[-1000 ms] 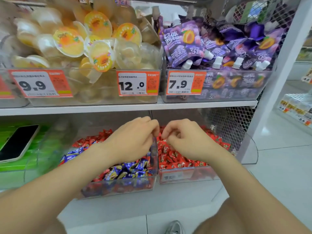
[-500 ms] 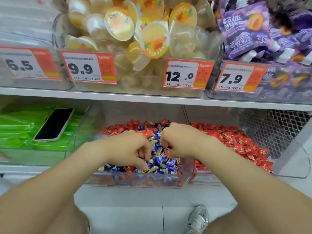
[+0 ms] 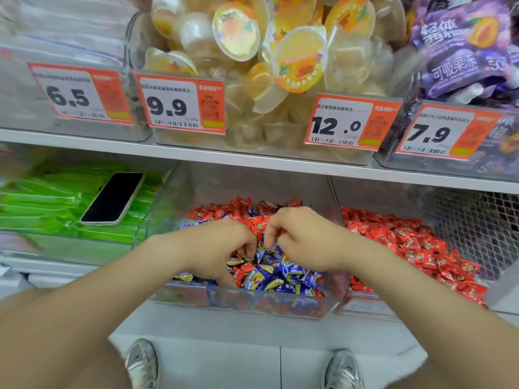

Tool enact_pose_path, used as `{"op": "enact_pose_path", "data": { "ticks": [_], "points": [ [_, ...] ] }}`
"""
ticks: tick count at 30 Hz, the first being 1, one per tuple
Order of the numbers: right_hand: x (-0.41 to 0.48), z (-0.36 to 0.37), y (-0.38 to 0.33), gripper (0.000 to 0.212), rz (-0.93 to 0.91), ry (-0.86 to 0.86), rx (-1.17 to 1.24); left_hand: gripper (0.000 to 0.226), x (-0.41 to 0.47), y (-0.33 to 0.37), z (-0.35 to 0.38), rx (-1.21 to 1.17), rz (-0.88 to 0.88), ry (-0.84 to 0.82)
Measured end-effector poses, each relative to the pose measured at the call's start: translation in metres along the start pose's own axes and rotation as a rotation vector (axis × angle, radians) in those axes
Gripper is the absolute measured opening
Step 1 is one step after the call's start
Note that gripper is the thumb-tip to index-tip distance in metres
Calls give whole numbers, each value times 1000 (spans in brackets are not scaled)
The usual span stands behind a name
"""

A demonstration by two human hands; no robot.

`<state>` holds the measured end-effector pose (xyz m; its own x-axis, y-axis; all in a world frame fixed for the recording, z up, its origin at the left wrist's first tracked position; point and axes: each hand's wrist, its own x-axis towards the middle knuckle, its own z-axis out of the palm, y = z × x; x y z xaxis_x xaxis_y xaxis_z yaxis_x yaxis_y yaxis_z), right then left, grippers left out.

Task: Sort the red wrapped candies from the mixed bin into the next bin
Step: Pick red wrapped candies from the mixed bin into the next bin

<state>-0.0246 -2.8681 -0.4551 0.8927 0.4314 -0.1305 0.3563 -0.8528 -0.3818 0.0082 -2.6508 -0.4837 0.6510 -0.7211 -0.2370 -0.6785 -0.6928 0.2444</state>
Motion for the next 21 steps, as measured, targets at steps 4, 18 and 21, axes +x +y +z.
{"op": "enact_pose_path", "data": {
  "ticks": [4, 18, 21],
  "points": [
    [12, 24, 1, 14, -34, -14, -119, 50, 6, 0, 6, 48, -32, 71],
    [77, 31, 17, 57, 132, -8, -207, 13, 13, -10, 2, -180, -148, 144],
    [80, 26, 22, 51, 106, -46, -139, 24, 7, -17, -10, -217, -237, 199]
  ]
}}
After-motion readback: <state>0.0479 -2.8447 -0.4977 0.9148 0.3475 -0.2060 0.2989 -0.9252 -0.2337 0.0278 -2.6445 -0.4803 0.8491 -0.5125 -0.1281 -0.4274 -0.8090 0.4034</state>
